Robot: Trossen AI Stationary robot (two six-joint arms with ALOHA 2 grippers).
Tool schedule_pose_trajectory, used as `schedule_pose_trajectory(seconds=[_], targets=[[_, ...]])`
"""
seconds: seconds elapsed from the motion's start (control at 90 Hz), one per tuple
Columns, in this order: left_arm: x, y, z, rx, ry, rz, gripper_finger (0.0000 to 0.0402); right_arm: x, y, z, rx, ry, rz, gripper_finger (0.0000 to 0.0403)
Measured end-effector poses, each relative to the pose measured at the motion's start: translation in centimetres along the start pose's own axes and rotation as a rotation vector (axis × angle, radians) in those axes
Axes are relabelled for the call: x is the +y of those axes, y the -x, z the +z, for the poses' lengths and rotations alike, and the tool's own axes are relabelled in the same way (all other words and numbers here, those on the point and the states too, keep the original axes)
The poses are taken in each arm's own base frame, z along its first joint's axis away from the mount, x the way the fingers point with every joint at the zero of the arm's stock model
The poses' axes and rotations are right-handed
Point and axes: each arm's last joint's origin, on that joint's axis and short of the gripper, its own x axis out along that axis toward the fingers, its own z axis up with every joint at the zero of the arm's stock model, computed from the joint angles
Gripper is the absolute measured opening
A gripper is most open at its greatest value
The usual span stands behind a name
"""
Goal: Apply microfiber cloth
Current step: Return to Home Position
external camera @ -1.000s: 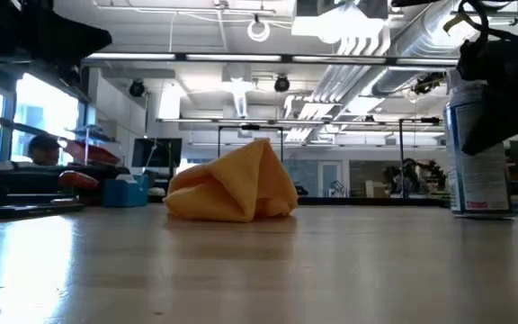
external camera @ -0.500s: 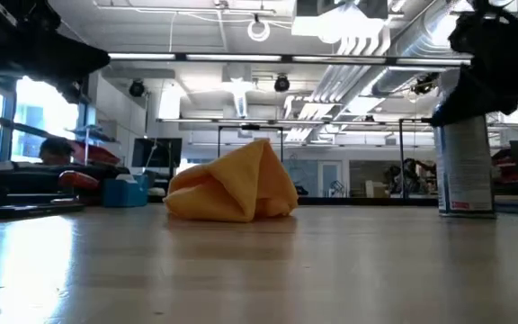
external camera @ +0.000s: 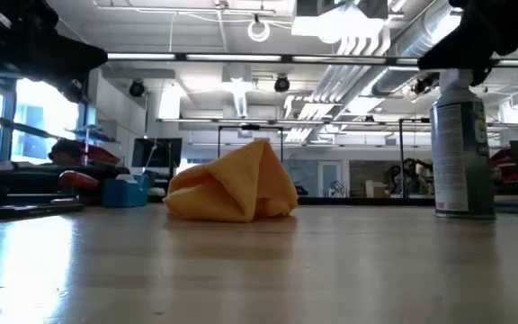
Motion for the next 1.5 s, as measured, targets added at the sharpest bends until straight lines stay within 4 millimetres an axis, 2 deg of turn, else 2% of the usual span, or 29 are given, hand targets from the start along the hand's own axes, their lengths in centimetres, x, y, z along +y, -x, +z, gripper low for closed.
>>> schedule_pose_trajectory(seconds=[0.2,0.344,0.556,0.833,0.944,1.1,1.5], targets=[[-0.1,-0.3,-1.0,-0.024,0.019,-0.049,0.0014,-0.5,-1.1,-2.6,-0.198,-0.066,0.290,0.0000],[-0.2,-0.2,-0.7,-0.029,0.013,-0.074,0.0014,-1.3,-0.7,-3.1,-0.293,-0.118,0.434,0.0000],[-0.2,-0.2,-1.1,0.016,0.022,-0.082,0.0014,-1.4,-0.3,-3.3,-0.271,-0.081,0.506,0.0000],[-0.2,-0.2,-0.8,-0.009,0.018,-0.085,0.0014,-1.3,-0.9,-4.1,-0.193,0.002,0.512,0.0000],[-0.2,-0.3,-0.8,-0.035,0.013,-0.083,0.0014,-1.5,-0.9,-4.6,-0.217,0.030,0.522,0.0000],[-0.1,-0.3,-0.8,-0.042,0.015,-0.058,0.0014,-2.7,-1.2,-6.5,-0.266,0.029,0.557,0.0000],[0.2,-0.3,-0.7,-0.054,0.040,0.033,0.0014,-5.1,-2.5,-6.1,-0.220,0.157,0.535,0.0000]])
